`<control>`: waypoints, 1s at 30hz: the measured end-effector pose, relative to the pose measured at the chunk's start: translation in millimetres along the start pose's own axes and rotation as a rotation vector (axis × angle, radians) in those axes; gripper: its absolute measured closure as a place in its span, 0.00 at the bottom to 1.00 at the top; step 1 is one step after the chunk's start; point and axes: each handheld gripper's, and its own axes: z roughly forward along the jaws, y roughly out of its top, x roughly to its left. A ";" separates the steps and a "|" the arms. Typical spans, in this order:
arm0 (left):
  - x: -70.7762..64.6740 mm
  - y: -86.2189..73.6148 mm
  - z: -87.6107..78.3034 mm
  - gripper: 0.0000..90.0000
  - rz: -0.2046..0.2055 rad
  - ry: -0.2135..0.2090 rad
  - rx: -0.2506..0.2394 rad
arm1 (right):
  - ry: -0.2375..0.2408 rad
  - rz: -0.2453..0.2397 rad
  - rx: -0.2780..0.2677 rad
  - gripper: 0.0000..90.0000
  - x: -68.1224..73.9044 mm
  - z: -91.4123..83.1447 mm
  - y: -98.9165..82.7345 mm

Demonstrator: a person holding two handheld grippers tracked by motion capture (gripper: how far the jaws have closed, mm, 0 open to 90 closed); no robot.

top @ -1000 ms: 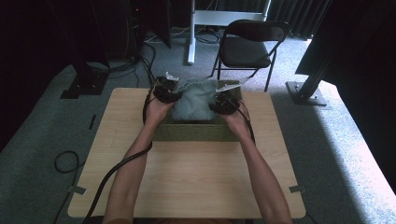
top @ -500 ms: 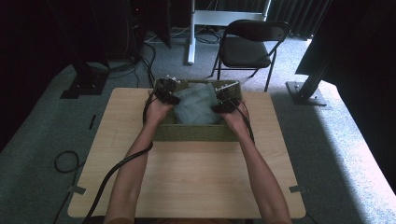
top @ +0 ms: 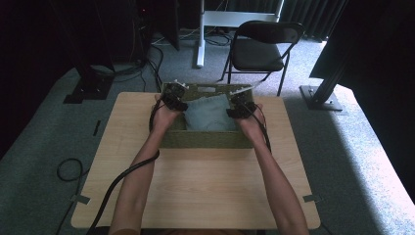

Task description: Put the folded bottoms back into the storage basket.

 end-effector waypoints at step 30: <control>-2.8 -90.2 -99.1 0.58 -0.069 -0.102 -0.380 | 0.136 -0.150 -0.243 0.57 37.8 -80.1 -85.2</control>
